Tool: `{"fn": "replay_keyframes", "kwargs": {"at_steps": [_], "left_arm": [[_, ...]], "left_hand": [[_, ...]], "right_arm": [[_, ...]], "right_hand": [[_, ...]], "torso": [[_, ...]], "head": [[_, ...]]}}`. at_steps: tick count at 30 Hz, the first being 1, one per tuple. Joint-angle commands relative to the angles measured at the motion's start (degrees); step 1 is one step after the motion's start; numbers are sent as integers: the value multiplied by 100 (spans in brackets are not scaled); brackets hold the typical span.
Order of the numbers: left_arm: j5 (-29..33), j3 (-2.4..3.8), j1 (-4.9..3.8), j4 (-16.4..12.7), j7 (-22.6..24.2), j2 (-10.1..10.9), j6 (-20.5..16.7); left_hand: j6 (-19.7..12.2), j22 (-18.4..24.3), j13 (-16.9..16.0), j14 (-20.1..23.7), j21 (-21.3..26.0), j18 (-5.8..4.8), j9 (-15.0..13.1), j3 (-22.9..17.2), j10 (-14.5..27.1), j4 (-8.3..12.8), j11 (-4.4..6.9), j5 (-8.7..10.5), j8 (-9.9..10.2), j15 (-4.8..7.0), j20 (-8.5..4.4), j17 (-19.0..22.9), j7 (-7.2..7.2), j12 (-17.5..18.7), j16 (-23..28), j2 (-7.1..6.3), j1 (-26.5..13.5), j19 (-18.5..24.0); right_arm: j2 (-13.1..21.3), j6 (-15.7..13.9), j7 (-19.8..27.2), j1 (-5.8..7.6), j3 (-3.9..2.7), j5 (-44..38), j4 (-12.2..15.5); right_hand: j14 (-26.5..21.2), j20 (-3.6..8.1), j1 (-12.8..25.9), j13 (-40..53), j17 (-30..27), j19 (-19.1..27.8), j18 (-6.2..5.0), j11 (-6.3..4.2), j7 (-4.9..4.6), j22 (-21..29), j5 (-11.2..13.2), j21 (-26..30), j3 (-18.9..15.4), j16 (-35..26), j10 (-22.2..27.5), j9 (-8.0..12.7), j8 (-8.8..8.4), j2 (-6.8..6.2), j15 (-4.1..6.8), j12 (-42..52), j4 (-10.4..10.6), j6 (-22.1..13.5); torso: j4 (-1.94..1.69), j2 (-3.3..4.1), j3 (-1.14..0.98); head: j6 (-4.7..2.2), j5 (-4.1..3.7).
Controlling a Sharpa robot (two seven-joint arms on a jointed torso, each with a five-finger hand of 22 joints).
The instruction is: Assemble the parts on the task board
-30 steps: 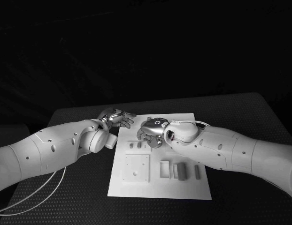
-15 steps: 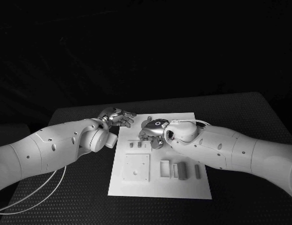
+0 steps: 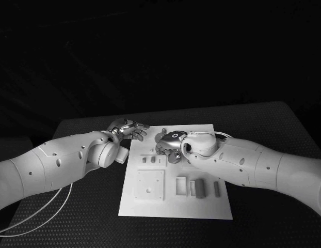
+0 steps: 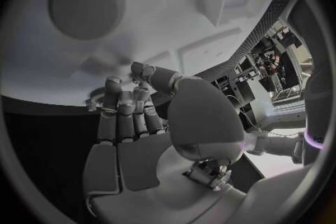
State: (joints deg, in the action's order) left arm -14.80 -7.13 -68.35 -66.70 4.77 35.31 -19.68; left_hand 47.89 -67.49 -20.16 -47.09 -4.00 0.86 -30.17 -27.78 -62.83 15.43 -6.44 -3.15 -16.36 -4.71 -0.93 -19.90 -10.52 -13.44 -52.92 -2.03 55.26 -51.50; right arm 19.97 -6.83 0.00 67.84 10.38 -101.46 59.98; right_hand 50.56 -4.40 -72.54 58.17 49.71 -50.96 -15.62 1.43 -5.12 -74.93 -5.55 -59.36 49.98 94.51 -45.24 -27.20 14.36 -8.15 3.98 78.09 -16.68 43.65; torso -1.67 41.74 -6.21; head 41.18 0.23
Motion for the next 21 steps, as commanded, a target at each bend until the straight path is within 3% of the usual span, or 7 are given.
{"fn": "replay_keyframes", "kwargs": {"at_steps": [1, 12, 21], "left_arm": [[30, 3, -6, -6, 35, -7, 18], [30, 2, -6, -14, 23, 4, 26], [30, 2, -6, -22, 13, 18, 7]], "left_hand": [[-7, 5, -3, 0, 14, 12, 9, 5, 22, 28, 1, 12, -11, -13, 8, -6, -18, 10, 20, -27, 12, -21], [-14, 6, -3, 2, 14, 12, 14, 4, 28, 31, -2, 12, -10, -14, 8, -7, -21, 12, 22, -29, 15, -19], [-18, 7, -2, 1, 13, 13, 17, 0, 32, 35, -3, 12, -10, -13, 7, -8, -22, 14, 22, -29, 20, -18]], "right_arm": [[20, -38, -186, 5, 0, -139, 21], [158, -136, -317, 51, -12, -185, 83], [230, -29, -225, 59, -14, -113, 117]], "right_hand": [[-14, 32, 61, 3, 3, 17, 62, -11, -55, -112, 5, -34, 42, 34, 40, 10, 26, -13, -11, 24, 3, -13], [4, 56, 65, -27, -20, -13, 62, 9, -206, -103, 8, -78, 102, 67, 6, 2, 102, -82, -14, 45, 3, 67], [5, 71, 128, -87, -65, -6, 62, 70, -286, -95, 20, -108, -33, 93, -6, -38, 357, -87, -57, 64, -4, 500]], "torso": [[1, 0, -2], [8, 1, -5], [3, 1, -3]], "head": [[2, -1], [-11, -37], [-8, -64]]}}
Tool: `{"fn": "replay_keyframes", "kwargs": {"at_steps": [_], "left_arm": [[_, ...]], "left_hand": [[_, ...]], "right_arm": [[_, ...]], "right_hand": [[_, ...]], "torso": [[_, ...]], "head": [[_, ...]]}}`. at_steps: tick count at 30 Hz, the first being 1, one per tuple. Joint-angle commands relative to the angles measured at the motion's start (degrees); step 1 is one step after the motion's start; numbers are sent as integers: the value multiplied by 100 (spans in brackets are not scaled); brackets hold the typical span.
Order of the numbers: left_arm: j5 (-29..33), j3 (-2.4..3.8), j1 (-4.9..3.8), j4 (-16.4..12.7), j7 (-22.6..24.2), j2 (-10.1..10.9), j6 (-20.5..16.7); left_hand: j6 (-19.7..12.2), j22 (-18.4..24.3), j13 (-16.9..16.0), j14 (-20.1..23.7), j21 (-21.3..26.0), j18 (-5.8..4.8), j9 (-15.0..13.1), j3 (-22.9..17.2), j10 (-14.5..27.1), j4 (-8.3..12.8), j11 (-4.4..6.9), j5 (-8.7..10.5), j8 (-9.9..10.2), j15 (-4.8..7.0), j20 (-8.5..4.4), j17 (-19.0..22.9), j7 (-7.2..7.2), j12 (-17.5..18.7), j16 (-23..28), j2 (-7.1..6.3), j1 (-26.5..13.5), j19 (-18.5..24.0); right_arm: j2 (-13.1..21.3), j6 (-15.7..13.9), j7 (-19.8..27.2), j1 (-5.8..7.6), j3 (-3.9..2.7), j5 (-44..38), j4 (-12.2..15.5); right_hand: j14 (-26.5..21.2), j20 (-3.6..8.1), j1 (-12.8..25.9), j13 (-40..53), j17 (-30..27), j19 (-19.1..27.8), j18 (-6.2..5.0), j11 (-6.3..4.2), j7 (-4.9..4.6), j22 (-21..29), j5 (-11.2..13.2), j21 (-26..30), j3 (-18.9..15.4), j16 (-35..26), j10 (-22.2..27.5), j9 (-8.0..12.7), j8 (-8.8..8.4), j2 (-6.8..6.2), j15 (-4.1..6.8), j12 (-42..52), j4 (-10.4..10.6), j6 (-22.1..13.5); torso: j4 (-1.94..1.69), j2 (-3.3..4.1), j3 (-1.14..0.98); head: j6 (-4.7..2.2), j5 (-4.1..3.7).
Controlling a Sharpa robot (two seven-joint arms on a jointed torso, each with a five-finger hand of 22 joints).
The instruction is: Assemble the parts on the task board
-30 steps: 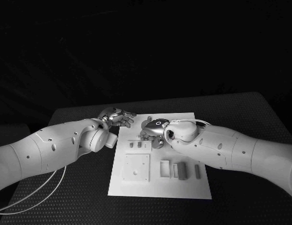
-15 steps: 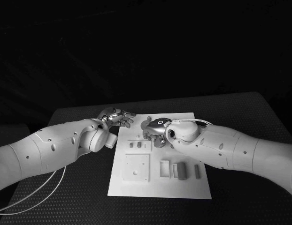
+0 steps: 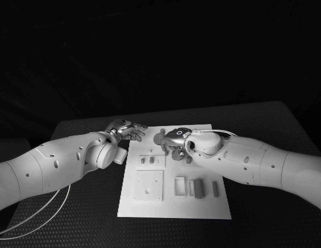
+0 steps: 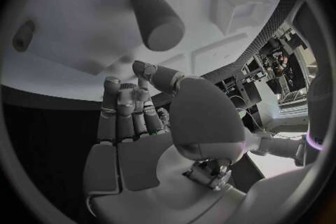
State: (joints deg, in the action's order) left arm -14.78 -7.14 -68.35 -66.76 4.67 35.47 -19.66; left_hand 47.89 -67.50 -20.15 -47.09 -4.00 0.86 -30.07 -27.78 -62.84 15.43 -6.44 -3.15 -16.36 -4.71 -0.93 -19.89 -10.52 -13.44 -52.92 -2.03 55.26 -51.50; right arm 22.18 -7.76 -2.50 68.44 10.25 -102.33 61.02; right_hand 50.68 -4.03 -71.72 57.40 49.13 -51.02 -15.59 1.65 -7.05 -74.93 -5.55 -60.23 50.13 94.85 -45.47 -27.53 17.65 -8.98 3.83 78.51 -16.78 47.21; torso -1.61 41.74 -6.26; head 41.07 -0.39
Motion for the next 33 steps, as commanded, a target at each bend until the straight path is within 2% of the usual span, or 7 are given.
{"fn": "replay_keyframes", "kwargs": {"at_steps": [1, 5, 8, 17, 21, 33], "left_arm": [[27, 3, -6, -16, 23, 3, 5], [27, 3, -6, -18, 20, 3, 3], [27, 3, -6, -19, 18, 0, 0], [27, 3, -6, -18, 7, -2, 1], [27, 3, -7, -21, 1, 0, -6], [25, 3, -7, -22, -2, 7, -17]], "left_hand": [[-18, 8, -3, 1, 13, 13, 7, 0, 32, 36, -3, 12, -10, -13, 7, -9, -23, 14, 22, -29, 21, -19], [-19, 8, -3, 1, 12, 13, 8, -1, 33, 37, -3, 12, -11, -13, 7, -9, -23, 14, 22, -29, 22, -19], [-19, 8, -3, 0, 12, 13, 9, -2, 34, 38, -4, 12, -11, -13, 7, -10, -23, 14, 22, -29, 24, -19], [-20, 9, -4, -1, 11, 13, 11, -5, 35, 41, -4, 12, -13, -12, 6, -11, -23, 14, 21, -27, 29, -20], [-21, 9, -4, -1, 11, 14, 12, -6, 36, 43, -4, 12, -13, -12, 6, -11, -24, 14, 21, -26, 32, -20], [-23, 10, -4, -2, 9, 14, 16, -11, 37, 49, -5, 12, -16, -11, 6, -13, -24, 14, 21, -25, 42, -21]], "right_arm": [[11, 66, 24, -1, -1, -26, 10], [12, 54, 24, -1, -1, -25, -16], [8, 63, 36, -1, -1, -22, -25], [-14, 127, 113, -1, 2, 11, -65], [-18, 127, 143, -2, 3, 30, -76], [-27, 100, 165, -9, 5, 39, -90]], "right_hand": [[-8, 35, 50, -13, -8, 2, 59, 51, -96, -95, 20, -21, -66, 60, 17, -4, 37, -6, -45, 24, 6, 162], [-12, 33, 76, -27, -20, 6, 59, 70, -118, -92, 20, -25, -148, 64, 19, -1, 76, 5, -61, 31, 12, 249], [-5, 21, 214, -52, -38, -12, 59, 83, -128, -83, 26, -32, -342, 74, 9, 3, 125, 29, -80, 43, 27, 365], [31, 20, 497, -113, -77, -60, 59, 40, -70, -61, 24, -23, -754, 86, -40, -17, 224, 51, -63, 63, 123, 588], [50, 38, 671, -143, -92, -79, 59, 14, -43, -57, 26, -20, -1055, 90, -63, -33, 253, 71, -38, 68, 135, 647], [64, 51, 732, -165, -102, -96, 59, -9, -18, -49, 20, -8, -1175, 91, -81, -55, 284, 48, -19, 68, 151, 707]], "torso": [[-2, 1, 1], [-4, 2, 2], [-4, 1, 2], [-6, 3, 4], [-4, 4, 5], [-7, 3, 7]], "head": [[5, -1], [4, -8], [3, -12], [12, -21], [24, -21], [39, -15]]}}
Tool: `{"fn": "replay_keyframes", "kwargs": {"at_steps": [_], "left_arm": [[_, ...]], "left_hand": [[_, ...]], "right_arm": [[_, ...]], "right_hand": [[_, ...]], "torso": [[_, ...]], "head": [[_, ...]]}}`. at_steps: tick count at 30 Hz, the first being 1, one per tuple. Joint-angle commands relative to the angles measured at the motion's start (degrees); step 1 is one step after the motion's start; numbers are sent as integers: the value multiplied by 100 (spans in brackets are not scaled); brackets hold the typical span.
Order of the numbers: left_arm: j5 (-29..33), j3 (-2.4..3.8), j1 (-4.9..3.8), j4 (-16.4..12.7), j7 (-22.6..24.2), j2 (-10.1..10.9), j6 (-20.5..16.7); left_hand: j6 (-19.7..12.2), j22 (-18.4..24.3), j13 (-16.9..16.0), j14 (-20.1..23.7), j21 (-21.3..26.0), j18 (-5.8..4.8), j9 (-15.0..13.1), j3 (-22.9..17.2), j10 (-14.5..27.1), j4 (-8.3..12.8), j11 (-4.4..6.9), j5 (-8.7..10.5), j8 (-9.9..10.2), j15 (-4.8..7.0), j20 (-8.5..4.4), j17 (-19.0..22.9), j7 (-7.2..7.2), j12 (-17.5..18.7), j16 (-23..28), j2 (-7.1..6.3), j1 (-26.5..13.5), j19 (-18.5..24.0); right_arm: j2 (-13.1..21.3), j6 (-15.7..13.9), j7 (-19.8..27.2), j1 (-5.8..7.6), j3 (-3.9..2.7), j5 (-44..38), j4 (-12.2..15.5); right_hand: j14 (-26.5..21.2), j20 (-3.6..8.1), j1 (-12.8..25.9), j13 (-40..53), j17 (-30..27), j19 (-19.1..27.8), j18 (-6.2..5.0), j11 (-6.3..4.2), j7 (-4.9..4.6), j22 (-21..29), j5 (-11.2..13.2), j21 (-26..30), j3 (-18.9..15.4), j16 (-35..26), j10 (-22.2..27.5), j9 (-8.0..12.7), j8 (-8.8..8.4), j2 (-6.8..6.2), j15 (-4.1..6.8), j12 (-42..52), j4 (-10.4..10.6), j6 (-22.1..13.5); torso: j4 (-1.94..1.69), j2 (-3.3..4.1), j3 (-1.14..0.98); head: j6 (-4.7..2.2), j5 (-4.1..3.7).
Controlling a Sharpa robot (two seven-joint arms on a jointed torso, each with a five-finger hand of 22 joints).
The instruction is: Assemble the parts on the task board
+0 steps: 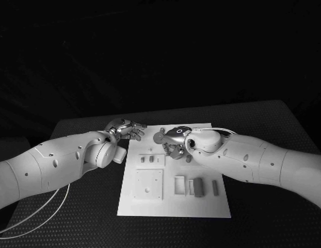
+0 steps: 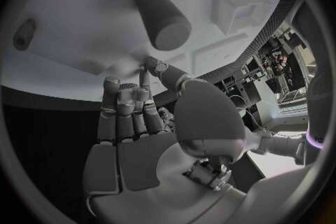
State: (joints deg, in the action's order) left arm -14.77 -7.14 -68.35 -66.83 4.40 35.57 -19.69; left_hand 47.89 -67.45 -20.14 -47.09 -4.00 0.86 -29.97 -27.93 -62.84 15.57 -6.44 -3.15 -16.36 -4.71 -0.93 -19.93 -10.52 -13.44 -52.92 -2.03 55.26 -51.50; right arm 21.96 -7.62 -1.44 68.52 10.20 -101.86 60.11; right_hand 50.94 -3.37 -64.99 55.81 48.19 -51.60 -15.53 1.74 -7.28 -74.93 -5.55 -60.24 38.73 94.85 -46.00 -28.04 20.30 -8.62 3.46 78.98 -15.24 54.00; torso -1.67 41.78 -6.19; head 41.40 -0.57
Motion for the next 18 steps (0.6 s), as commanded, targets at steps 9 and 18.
{"fn": "replay_keyframes", "kwargs": {"at_steps": [9, 18], "left_arm": [[19, 3, -7, -27, 24, 4, -17], [-59, 3, -7, -49, 30, 20, -21]], "left_hand": [[-25, 6, -6, -2, 9, 15, 8, 2, 39, 40, -5, 12, -17, -11, 5, -10, -24, 14, 21, -26, 49, -20], [-27, 7, -7, -3, 8, 15, 13, -6, 41, 61, -6, 13, -22, -10, 5, -12, -25, 13, 21, -33, 78, -19]], "right_arm": [[5, 15, 45, -23, 12, -20, -4], [9, -58, 17, -85, 36, -143, -49]], "right_hand": [[49, -6, 86, -17, -13, -55, 53, -28, 21, -45, 16, -3, -80, 93, -41, -21, 39, -25, 30, 23, 16, 65], [107, 20, 121, -49, -22, -112, 53, -88, 94, -39, 15, -8, -133, 103, -120, -99, 136, 11, 64, 28, 66, 219]], "torso": [[0, 1, -1], [3, -1, -5]], "head": [[10, 7], [29, 8]]}}
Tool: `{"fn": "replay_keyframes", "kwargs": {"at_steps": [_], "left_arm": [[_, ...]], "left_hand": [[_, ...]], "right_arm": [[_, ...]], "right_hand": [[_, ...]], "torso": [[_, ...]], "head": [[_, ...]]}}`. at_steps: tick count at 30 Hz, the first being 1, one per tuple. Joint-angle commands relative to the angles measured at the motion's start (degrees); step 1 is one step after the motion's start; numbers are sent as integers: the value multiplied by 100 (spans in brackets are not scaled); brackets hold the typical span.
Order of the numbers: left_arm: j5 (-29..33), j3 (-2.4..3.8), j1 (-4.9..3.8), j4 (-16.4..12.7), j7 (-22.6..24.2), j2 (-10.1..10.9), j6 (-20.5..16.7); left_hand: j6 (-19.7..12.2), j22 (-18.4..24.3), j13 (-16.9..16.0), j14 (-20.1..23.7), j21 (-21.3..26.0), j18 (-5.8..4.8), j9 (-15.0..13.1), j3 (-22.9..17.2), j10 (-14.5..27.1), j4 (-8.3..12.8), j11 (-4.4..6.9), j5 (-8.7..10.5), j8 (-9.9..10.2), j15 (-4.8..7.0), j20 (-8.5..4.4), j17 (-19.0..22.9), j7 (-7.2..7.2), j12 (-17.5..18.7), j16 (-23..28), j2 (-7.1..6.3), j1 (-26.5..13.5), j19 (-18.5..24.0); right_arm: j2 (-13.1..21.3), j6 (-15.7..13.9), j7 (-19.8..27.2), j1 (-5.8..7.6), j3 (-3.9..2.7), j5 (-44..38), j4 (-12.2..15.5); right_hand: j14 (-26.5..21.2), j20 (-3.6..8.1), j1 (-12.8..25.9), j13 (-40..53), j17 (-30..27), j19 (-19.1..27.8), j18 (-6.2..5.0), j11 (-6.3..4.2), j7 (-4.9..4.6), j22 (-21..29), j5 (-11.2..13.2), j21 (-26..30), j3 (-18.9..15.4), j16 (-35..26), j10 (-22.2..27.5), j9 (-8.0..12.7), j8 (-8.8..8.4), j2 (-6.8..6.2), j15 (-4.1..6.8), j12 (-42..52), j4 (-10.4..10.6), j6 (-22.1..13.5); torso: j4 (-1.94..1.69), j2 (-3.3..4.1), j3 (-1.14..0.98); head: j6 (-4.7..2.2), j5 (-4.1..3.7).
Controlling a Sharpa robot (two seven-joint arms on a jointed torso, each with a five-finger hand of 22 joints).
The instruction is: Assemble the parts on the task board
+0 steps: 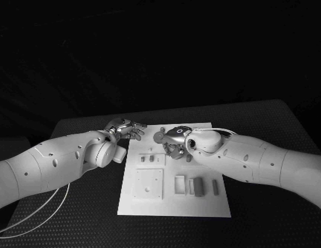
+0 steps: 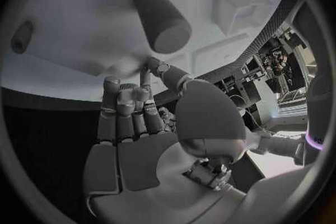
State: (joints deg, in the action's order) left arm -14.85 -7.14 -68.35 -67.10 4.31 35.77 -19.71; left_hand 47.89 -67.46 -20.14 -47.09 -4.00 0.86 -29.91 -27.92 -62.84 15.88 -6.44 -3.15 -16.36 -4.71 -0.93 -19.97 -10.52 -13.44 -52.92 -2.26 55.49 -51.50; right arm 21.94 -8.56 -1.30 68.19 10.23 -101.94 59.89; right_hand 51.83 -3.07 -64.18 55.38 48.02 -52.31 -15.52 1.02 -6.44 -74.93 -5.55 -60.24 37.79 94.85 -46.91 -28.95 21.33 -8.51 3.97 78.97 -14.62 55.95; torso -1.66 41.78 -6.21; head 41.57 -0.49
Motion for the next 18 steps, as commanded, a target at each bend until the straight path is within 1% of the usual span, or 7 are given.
{"fn": "replay_keyframes", "kwargs": {"at_steps": [1, 8, 11, 18], "left_arm": [[-59, 3, -7, -23, 41, 2, -21], [-143, 2, -7, -34, 45, 16, -26], [-166, 2, -7, -33, 49, 13, -28], [-195, 2, -7, -33, 52, 14, -30]], "left_hand": [[-27, 7, -7, -3, 8, 15, 8, -6, 42, 30, -6, 13, -23, -10, 5, -8, -25, 13, 21, -11, 56, -19], [-32, 8, -7, -3, 8, 13, 12, -5, 46, 37, -8, 14, -23, -11, 6, -10, -27, 14, 22, -21, 65, -19], [-36, 8, -7, -2, 7, 13, 14, -4, 49, 38, -10, 14, -23, -11, 6, -10, -28, 16, 22, -24, 68, -19], [-56, 9, -6, -1, 7, 12, 22, -3, 60, 40, -14, 14, -16, -12, 7, -11, -36, 20, 24, -28, 75, -19]], "right_arm": [[16, 31, -3, -58, 37, -153, -29], [40, -49, -32, -110, 82, -244, -46], [42, -96, -62, -123, 104, -278, -40], [44, -162, -147, -177, 151, -424, 18]], "right_hand": [[20, -9, 39, -7, -6, -41, 52, -19, 11, -39, 16, -8, -40, 103, -31, -10, 35, -2, 15, 28, 4, 27], [35, 0, 41, -17, -10, -53, 52, -32, 22, -38, 15, -7, -52, 102, -50, -24, 46, -36, 25, 24, 2, 45], [41, 3, 54, -23, -12, -57, 52, -37, 25, -36, 16, -6, -61, 99, -57, -31, 49, -65, 30, 19, 11, 48], [55, 14, 105, -45, -23, -74, 52, -42, 16, -28, 14, 8, -81, 87, -75, -43, 30, -208, 49, -1, 64, 18]], "torso": [[1, -1, -2], [3, -1, -5], [0, -4, -1], [-1, -5, -4]], "head": [[14, 0], [36, 5], [43, 8], [56, 17]]}}
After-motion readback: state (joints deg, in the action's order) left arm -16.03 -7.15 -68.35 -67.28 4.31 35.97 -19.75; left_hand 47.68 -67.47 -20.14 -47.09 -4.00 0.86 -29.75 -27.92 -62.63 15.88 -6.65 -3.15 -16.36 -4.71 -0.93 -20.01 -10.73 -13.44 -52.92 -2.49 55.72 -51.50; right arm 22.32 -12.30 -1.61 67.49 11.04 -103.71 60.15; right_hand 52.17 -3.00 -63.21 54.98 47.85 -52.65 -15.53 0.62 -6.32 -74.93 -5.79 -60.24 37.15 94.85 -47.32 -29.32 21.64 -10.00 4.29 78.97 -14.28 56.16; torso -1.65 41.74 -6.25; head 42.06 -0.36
